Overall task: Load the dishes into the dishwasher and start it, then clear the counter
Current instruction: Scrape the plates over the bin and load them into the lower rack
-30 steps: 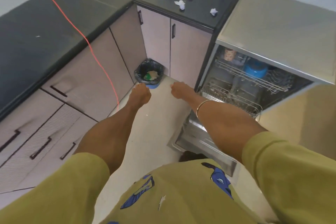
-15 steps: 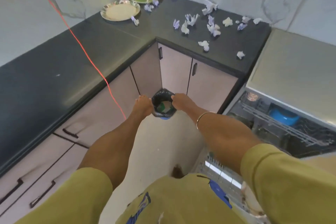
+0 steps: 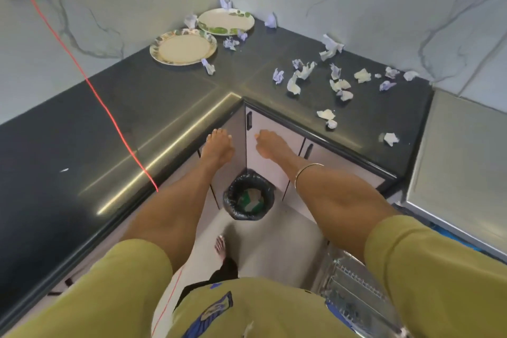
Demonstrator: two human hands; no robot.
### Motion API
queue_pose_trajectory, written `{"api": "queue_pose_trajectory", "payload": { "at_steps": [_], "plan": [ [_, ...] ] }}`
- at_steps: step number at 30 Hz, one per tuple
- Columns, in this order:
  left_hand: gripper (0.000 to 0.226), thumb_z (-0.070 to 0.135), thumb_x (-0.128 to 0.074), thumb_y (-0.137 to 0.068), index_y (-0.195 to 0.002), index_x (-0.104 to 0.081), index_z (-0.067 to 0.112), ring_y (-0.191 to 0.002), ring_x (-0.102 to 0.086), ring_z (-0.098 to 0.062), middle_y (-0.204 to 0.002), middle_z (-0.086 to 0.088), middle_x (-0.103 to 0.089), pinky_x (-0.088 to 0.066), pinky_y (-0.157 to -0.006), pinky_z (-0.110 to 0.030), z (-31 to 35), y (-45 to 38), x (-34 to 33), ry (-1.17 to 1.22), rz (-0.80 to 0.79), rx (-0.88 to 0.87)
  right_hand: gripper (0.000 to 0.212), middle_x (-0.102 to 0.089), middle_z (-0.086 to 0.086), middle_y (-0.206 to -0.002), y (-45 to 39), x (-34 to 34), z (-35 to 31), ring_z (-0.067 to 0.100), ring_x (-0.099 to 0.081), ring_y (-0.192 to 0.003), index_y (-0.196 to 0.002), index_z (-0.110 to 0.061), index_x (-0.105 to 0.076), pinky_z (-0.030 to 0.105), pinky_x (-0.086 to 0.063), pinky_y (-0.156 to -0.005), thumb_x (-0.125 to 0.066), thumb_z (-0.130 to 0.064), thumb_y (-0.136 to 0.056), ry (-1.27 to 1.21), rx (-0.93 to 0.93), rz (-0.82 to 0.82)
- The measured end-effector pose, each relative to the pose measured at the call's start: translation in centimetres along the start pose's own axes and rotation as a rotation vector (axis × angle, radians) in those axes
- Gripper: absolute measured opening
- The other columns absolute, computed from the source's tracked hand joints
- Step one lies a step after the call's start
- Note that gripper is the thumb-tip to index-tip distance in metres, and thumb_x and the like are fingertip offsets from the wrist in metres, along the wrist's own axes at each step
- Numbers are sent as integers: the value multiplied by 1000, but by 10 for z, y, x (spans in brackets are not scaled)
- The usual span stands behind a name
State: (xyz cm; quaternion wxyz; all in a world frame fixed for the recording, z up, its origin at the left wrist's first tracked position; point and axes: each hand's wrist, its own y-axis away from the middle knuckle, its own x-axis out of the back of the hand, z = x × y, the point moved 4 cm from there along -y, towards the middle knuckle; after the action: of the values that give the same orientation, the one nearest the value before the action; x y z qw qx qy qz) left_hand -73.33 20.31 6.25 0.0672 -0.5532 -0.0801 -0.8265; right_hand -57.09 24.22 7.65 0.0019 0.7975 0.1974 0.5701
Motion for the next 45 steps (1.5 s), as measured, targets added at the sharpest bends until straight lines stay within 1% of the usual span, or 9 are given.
{"api": "queue_pose_trajectory", "payload": {
  "at_steps": [8,12,18,23,27,30,35,38,45],
  "plan": [
    [32,15,-35,-101,-113,-56,-7,-116,-53,-43,-120,-28,-58,-37,-99,-48,-20,-136,55,-14,18,-86,40,-50,17,-137,-139,39,-36,34,-42,-130,-131,-5,-53,46,-36,-106,-31,-20,-101,62,-18,74],
    [32,17,-35,-101,-113,-57,-4,-112,-57,-46,-119,-29,-61,-43,-93,-48,-36,-189,69,-1,5,-41,48,-30,16,-156,-190,47,-44,36,-17,-148,-145,0,-37,51,-21,-117,-33,-22,-103,65,-55,114],
    [28,13,-41,-96,-98,-65,0,-92,-65,-45,-100,-25,-69,-50,-78,-45,-40,-244,79,-71,106,-41,56,-17,10,-163,-243,57,-37,33,-10,-150,-153,-3,-21,52,-17,-119,-33,-25,-103,70,-65,99],
    [44,15,-35,-97,-128,-52,-10,-82,-68,-37,-94,-19,-72,-52,-71,-42,-48,-288,71,-85,106,70,56,-16,11,-163,-299,66,-32,34,-11,-150,-153,-3,-21,50,-17,-119,-31,-27,-104,41,-41,33],
    [51,18,-34,-102,-145,-33,-10,-95,-67,-38,-102,-19,-70,-51,-79,-42,-47,-329,80,-23,145,141,52,-14,14,-163,-360,86,-30,36,-10,-150,-152,-2,-27,48,-18,-118,-31,-22,-103,20,-3,-43],
    [27,18,-47,-95,-109,-65,2,-100,-65,-37,-104,-17,-69,-51,-82,-41,-45,-358,88,2,128,177,48,-31,16,-156,-393,106,-20,34,-22,-146,-146,1,-34,46,-25,-115,-30,-24,-105,-40,-4,-12],
    [24,7,-43,-92,-94,-65,-1,-86,-65,-36,-94,-20,-70,-47,-69,-37,-50,-401,95,16,178,249,36,-55,20,-131,-441,134,-4,39,-51,-123,-125,0,-54,42,-42,-99,-34,-23,-104,-75,-14,58],
    [23,8,-44,-92,-99,-64,0,-91,-65,-35,-100,-19,-69,-46,-69,-34,-57,-427,94,5,139,251,30,-60,24,-123,-470,145,2,43,-55,-117,-115,-1,-58,41,-45,-93,-39,-18,-101,-127,-45,106],
    [45,28,-43,-100,-139,-41,5,-129,-44,-34,-142,-17,-45,-36,-106,-39,-69,-487,79,-109,-117,297,27,-64,20,-115,-533,158,8,41,-59,-109,-106,-3,-64,32,-43,-80,-44,-7,-88,-278,-173,147]
  ]
}}
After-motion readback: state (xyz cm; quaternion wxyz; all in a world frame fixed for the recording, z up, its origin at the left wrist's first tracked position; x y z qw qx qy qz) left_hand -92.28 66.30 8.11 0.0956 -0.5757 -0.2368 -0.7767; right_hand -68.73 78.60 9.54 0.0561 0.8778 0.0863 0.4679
